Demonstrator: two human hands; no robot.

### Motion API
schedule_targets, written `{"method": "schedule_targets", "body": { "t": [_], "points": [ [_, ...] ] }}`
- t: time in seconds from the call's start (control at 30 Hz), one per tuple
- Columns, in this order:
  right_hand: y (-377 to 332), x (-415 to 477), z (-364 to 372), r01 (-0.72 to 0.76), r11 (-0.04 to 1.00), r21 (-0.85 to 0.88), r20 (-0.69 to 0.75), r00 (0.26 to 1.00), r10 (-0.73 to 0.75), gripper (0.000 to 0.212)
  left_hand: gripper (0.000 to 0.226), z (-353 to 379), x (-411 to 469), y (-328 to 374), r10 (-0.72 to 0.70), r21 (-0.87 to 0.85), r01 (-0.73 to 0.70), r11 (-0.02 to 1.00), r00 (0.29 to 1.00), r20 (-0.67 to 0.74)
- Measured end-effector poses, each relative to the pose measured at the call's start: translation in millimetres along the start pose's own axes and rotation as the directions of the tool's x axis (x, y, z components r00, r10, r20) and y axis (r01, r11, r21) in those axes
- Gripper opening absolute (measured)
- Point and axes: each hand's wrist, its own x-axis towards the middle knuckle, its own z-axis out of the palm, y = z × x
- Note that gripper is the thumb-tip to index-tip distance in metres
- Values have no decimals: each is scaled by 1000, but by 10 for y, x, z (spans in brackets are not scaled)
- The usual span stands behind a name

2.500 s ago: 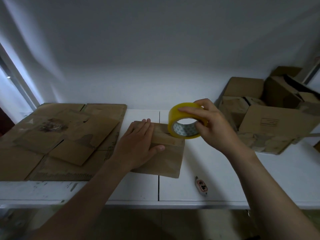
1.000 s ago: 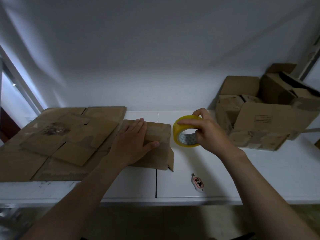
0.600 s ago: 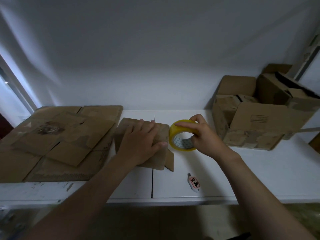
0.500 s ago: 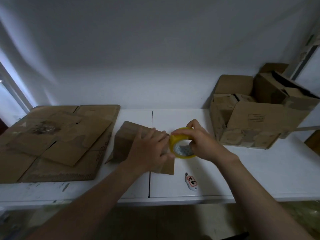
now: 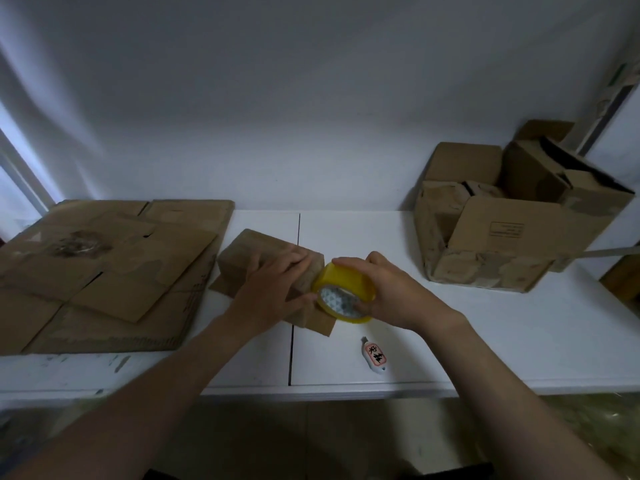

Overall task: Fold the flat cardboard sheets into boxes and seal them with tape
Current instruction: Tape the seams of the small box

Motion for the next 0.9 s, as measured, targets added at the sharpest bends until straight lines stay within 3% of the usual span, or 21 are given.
{"method": "schedule_targets", "body": {
  "t": [0.2,0.37,0.47,0.6,0.73,0.9],
  "points": [
    [-264,-101,136,-2,998,-58,42,999,4,87,72,-173,-13,-300,77,-83,-67,994,988,136],
    [-535,-165,375,52,978,-202,-64,996,-66,87,87,-250,-221,-442,12,-163,9,987,992,129],
    [-693,-208,456,34,981,-190,-77,996,-49,85,93,-433,-293,-436,36,-180,-3,984,983,180],
    [-999,-370,539,-2,991,-134,-100,995,-12,82,59,-615,-362,-380,121,-128,-91,988,961,249],
    [-1349,-631,573,-85,992,-94,-172,983,67,77,55,-716,-475,-337,195,-188,-147,971,944,266],
    [-1673,-905,737,-139,980,-145,-225,969,104,79,58,-817,-712,-378,175,-348,-61,935,936,304]
  ]
}}
